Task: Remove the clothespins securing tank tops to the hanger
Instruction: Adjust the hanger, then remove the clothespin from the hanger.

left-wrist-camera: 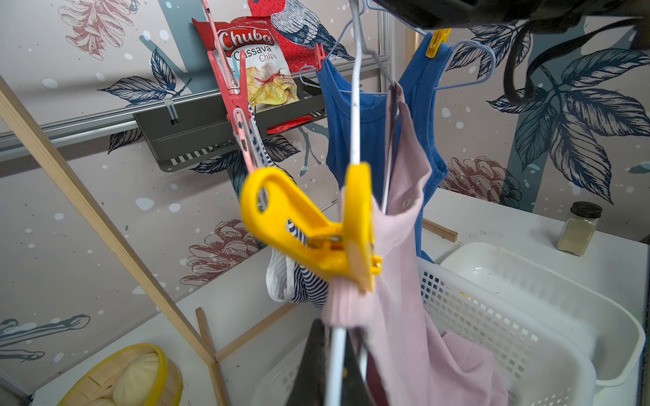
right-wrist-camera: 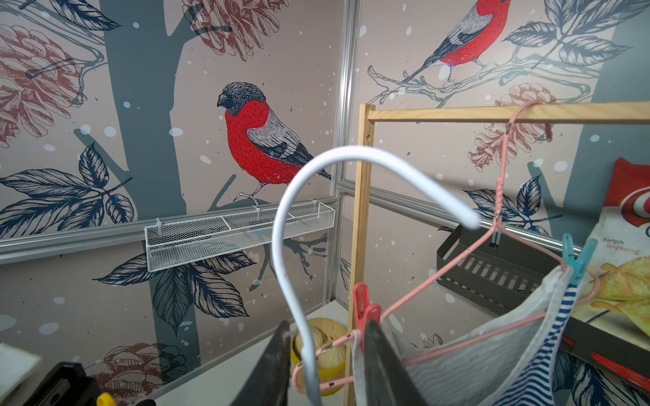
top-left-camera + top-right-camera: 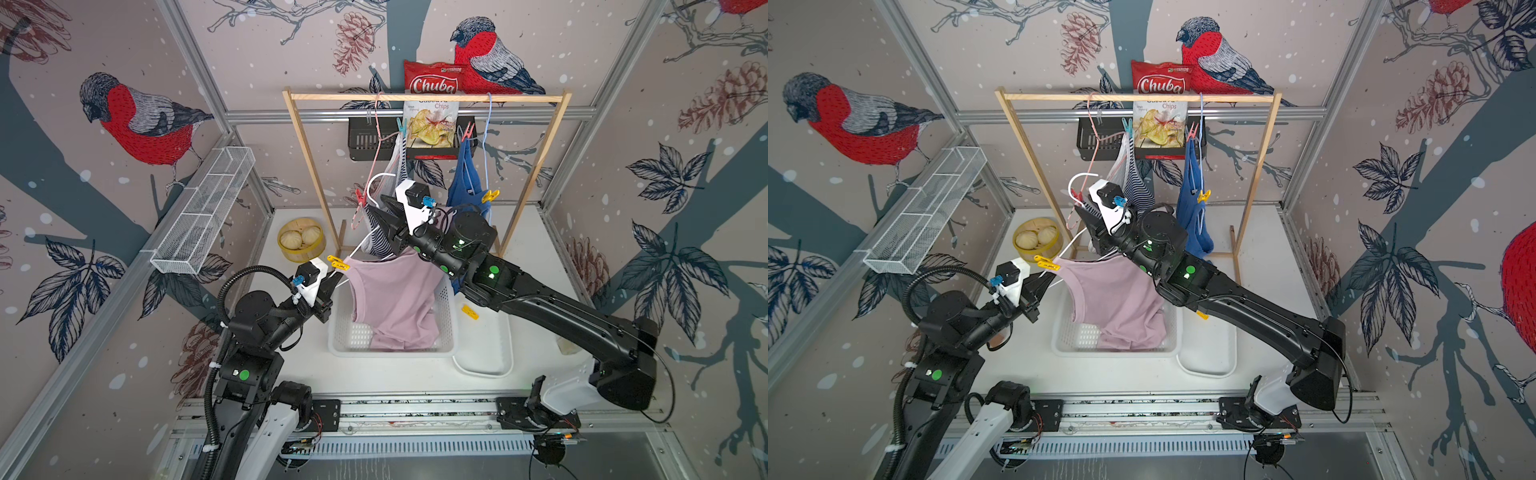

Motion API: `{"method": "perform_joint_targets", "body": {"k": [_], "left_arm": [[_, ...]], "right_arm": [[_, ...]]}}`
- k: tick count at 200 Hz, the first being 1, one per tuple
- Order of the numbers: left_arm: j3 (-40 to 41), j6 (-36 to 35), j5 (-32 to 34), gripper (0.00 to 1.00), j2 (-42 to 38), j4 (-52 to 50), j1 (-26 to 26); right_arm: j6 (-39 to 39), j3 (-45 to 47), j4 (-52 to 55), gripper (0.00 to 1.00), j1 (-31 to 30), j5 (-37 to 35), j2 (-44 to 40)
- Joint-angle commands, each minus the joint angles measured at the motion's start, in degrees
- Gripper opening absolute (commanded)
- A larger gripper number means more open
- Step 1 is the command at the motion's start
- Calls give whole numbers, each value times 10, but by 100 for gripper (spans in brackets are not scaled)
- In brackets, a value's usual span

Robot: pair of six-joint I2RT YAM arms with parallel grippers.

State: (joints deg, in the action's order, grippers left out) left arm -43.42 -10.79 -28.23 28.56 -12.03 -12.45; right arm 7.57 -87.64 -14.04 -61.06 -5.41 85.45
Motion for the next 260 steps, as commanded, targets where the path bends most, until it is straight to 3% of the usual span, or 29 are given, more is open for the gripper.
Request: {"method": "perform_joint_targets", "body": {"k": [1, 22, 39, 61, 65, 82, 120, 144, 178, 232, 260], "left_arm": [[-3, -6, 5, 0, -1, 30, -2], [-14, -2, -15, 0, 3, 20, -2], [-15, -4, -43, 19, 4, 15, -2], [-18, -2, -66, 69, 3, 5, -2], [-19, -1, -66, 83, 1, 4, -2], [-25, -1, -63, 99, -5, -2, -2], [-36, 16, -70, 99, -7, 15, -2], [-62, 40, -139, 99, 14, 34, -2], [-105, 72, -155, 99, 60, 27, -2], [-123, 79, -149, 78, 64, 6, -2], [-129, 73, -146, 62, 64, -15, -2]], "right_arm": [[5, -7, 11, 16, 2, 16, 6], [4, 6, 0, 0, 10, 22, 3], [-2, 26, -13, 0, 20, 37, -10], [-23, 62, -40, 0, 45, 78, -35], [-27, 68, -43, 0, 50, 89, -40], [-41, 94, -55, 0, 77, 130, -61], [-69, 153, -91, 0, 130, 206, -107], [-76, 167, -108, 0, 131, 223, -112], [-78, 158, -118, 0, 120, 224, -95], [-41, 148, -116, 0, 80, 173, -80], [-20, 143, -116, 0, 58, 137, -74]]}}
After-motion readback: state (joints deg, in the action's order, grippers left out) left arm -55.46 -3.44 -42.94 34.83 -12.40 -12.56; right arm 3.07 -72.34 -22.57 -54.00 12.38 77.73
